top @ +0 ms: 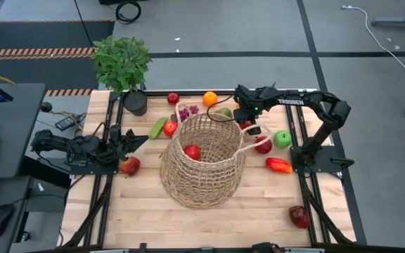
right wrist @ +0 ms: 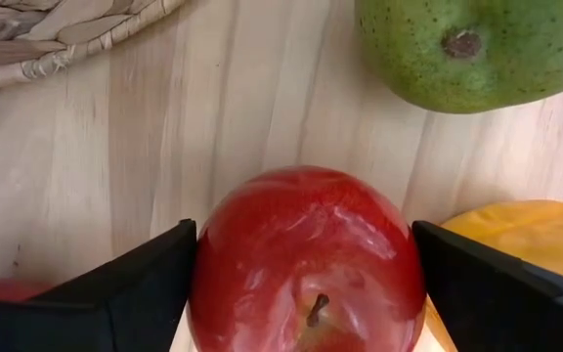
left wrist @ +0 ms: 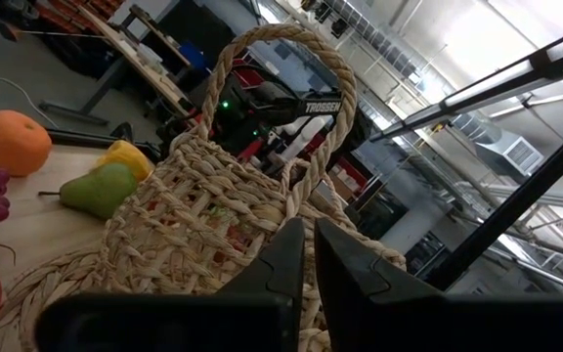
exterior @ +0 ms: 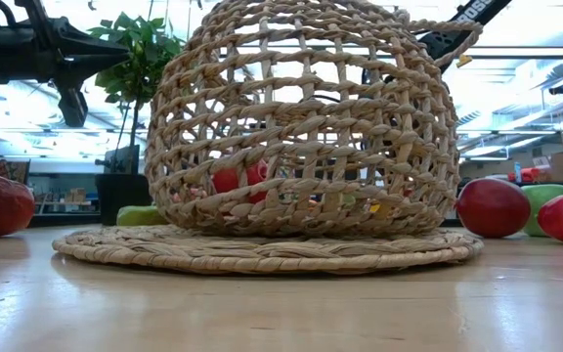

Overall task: Build produce basket
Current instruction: Put the red apple into the brown basket

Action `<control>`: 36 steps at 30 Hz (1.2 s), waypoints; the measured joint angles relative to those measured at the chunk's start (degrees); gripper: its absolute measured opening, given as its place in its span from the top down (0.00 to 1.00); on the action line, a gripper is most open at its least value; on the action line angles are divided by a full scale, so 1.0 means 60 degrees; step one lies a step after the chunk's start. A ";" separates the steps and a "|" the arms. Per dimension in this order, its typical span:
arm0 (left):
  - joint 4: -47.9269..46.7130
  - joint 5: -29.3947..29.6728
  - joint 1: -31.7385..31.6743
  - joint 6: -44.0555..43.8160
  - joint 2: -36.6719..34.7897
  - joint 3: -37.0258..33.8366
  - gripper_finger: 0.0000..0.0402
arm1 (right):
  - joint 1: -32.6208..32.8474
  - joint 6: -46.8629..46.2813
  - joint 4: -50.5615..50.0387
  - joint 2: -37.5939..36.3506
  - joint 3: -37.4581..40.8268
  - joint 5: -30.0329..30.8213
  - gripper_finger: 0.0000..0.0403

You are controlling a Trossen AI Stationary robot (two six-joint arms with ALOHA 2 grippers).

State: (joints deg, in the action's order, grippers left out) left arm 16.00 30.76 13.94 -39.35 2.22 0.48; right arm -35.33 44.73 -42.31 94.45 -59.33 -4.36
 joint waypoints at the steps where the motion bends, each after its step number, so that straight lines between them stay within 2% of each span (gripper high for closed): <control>1: 0.0000 -0.0001 -0.0001 0.0000 0.0001 -0.0001 0.91 | 0.0000 0.0000 0.0004 0.0000 0.0000 0.0001 0.09; 8: -0.0002 0.0001 0.0001 0.0000 0.0000 0.0001 0.92 | 0.0015 -0.0116 -0.0166 0.0000 -0.0163 0.0066 0.12; 13: -0.0002 0.0001 0.0002 0.0004 0.0000 -0.0002 0.91 | 0.0018 -0.0421 -0.0729 0.0000 -0.0998 0.0101 0.13; 29: -0.0002 0.0001 -0.0001 0.0007 0.0000 -0.0002 0.91 | 0.0205 -0.1610 -0.3124 -0.0004 -0.5392 0.0049 0.13; 36: -0.0002 0.0001 0.0001 0.0007 0.0004 -0.0002 0.92 | 0.0545 -0.2275 -0.3402 -0.0011 -0.7404 -0.0129 0.13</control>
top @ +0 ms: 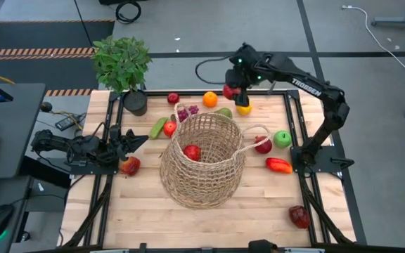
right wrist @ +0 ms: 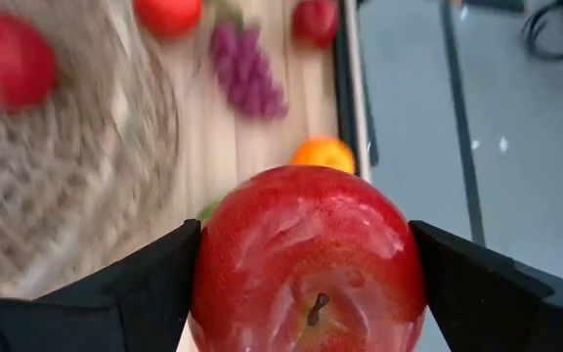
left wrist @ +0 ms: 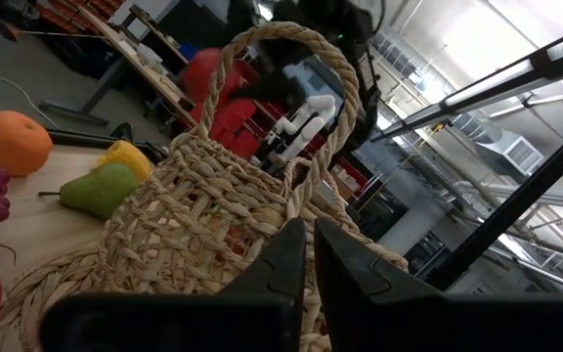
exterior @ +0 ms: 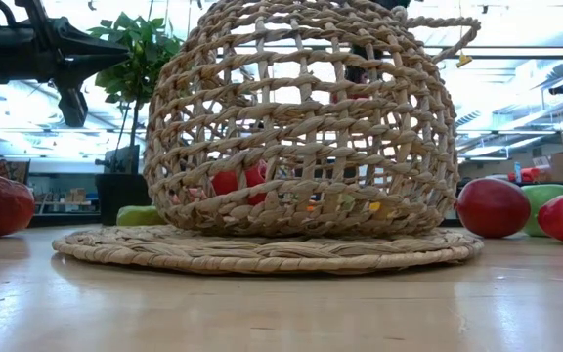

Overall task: Build produce basket
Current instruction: Put the red apple into the brown basket

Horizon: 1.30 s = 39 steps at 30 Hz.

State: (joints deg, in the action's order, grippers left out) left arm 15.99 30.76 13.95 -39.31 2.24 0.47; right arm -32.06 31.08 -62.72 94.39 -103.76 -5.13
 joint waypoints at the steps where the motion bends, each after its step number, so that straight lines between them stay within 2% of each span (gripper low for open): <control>1: 0.0001 0.0000 -0.0001 0.0000 -0.0003 0.0004 0.93 | 0.0058 -0.0102 0.0006 -0.0001 -0.0259 -0.0097 0.13; 10: 0.0000 0.0000 -0.0002 0.0000 -0.0003 0.0003 0.91 | 0.0857 -0.0985 -0.0068 -0.0015 -0.2101 -0.0451 0.13; 22: 0.0000 0.0000 0.0001 0.0000 -0.0004 0.0000 0.92 | 0.2029 -0.2695 0.0128 -0.0018 -0.3637 -0.2137 0.13; 30: 0.0000 0.0004 -0.0002 0.0000 0.0000 0.0000 0.92 | 0.2227 -0.4859 0.0970 -0.0018 -0.4120 -0.3304 0.13; 39: 0.0000 0.0004 -0.0003 0.0000 0.0000 0.0004 0.91 | 0.2227 -0.6645 0.2784 -0.0018 -0.4593 -0.4461 0.13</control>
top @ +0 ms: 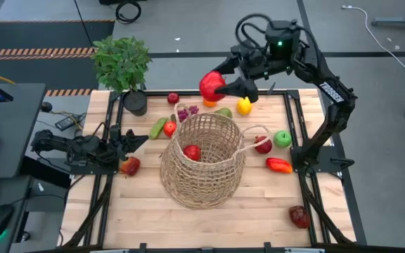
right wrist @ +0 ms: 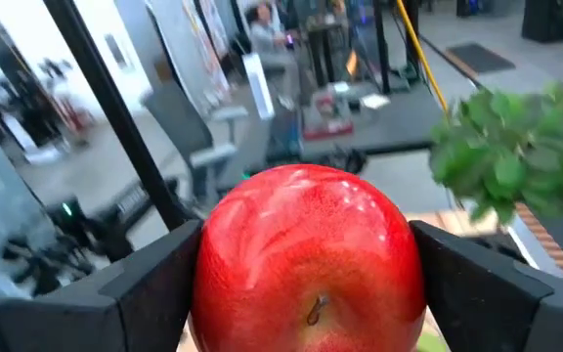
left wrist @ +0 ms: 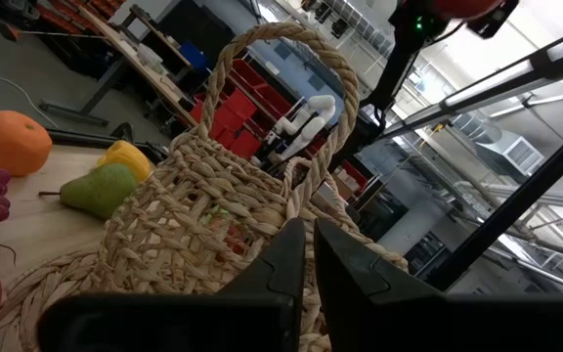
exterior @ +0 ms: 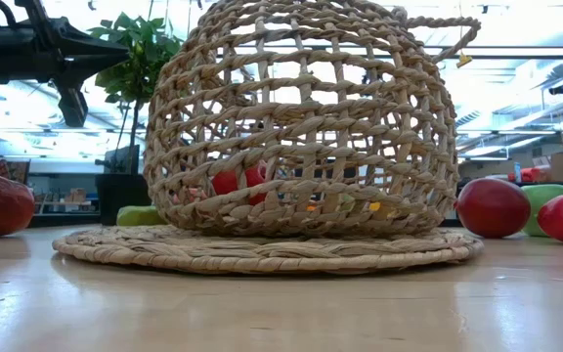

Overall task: Build produce basket
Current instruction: Put the red apple into the brown basket

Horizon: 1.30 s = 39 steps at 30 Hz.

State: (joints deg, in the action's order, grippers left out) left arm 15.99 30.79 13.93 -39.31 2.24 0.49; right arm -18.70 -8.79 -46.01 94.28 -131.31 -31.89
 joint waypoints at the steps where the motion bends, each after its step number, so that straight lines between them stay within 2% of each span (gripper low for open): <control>1: 0.0000 -0.0001 0.0004 -0.0002 -0.0003 -0.0001 0.91 | 0.0000 -0.0274 0.0252 0.0000 -0.0006 -0.0074 0.13; 12: 0.0000 -0.0004 0.0002 -0.0004 -0.0002 -0.0001 0.93 | -0.0086 -0.4458 0.3087 0.0000 -0.0006 -0.0175 0.13; 19: 0.0000 -0.0004 0.0000 -0.0003 0.0000 -0.0003 0.92 | -0.0152 -0.4468 0.3136 0.0004 -0.0006 -0.0205 0.13; 22: 0.0000 -0.0004 0.0000 -0.0002 -0.0004 -0.0002 0.91 | 0.0039 -0.3417 0.3126 0.0004 -0.0006 -0.0205 0.13; 30: 0.0000 -0.0004 0.0004 -0.0004 -0.0004 0.0000 0.91 | 0.0774 0.1620 0.2036 0.0004 -0.0006 -0.0294 0.13; 35: 0.0000 -0.0004 0.0000 -0.0002 0.0000 -0.0001 0.91 | 0.1208 0.4671 0.1063 0.0004 -0.0006 0.0490 0.13; 39: 0.0000 -0.0004 0.0001 -0.0004 -0.0003 0.0000 0.92 | 0.1425 0.5787 0.0680 0.0007 -0.0002 0.1293 0.13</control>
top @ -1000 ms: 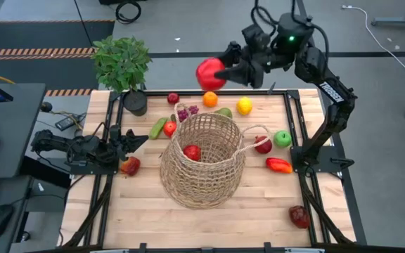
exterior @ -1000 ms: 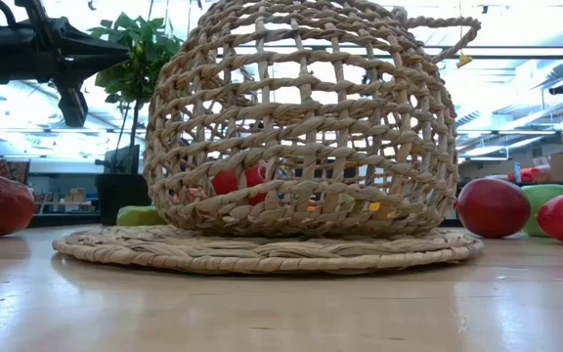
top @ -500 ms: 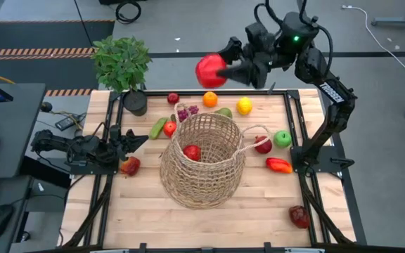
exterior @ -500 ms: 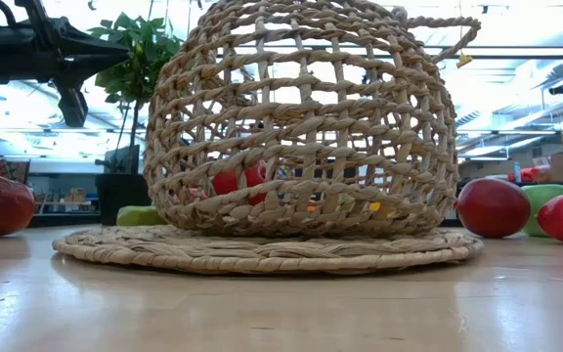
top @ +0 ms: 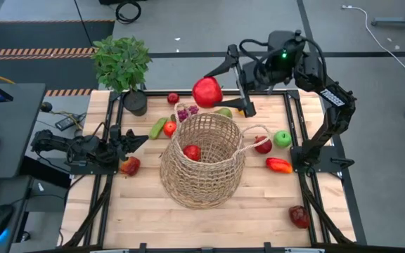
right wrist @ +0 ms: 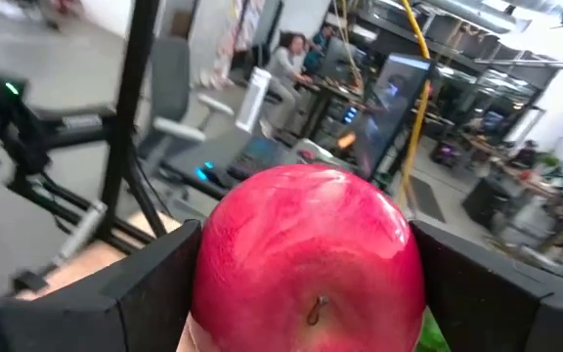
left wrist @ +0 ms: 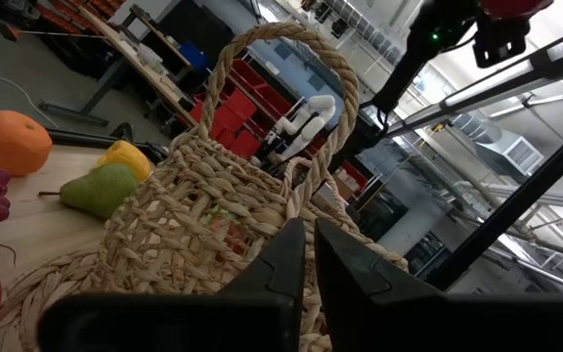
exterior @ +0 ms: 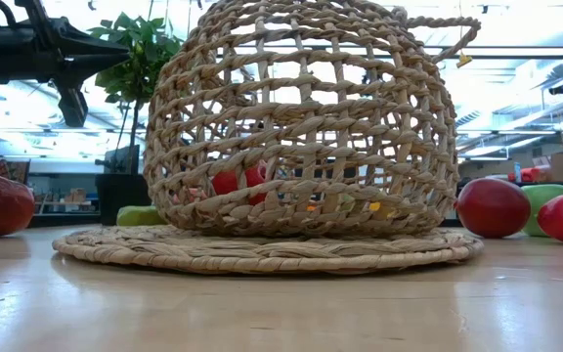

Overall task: Build produce basket
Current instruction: Put the red apple into the brown basket

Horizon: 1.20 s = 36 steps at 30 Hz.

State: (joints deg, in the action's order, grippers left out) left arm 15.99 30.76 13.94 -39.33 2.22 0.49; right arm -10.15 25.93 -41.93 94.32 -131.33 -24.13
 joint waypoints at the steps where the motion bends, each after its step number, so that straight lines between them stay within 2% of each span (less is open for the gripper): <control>1: 0.0000 0.0000 0.0000 0.0002 0.0001 -0.0001 0.92 | 0.0029 0.0147 -0.0092 0.0000 0.0000 0.0113 0.13; 6: 0.0000 0.0000 0.0003 0.0003 0.0003 0.0000 0.91 | 0.0047 0.0319 -0.0401 0.0000 0.0000 0.0601 0.13; 15: 0.0000 0.0001 -0.0001 0.0003 0.0003 -0.0002 0.91 | 0.0032 0.0200 -0.0572 0.0058 0.0022 0.0622 0.13; 28: 0.0000 0.0003 0.0003 0.0000 -0.0001 0.0000 0.92 | 0.0281 -0.0153 -0.3141 0.0058 0.0183 0.0635 0.13; 36: 0.0000 0.0000 -0.0001 0.0003 -0.0001 0.0000 0.91 | 0.0679 -0.0322 -0.4105 0.0072 0.0658 0.1362 0.13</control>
State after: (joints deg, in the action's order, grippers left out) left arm 15.99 30.76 13.93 -39.31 2.22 0.49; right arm -6.08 24.00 -66.57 94.76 -127.38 -15.96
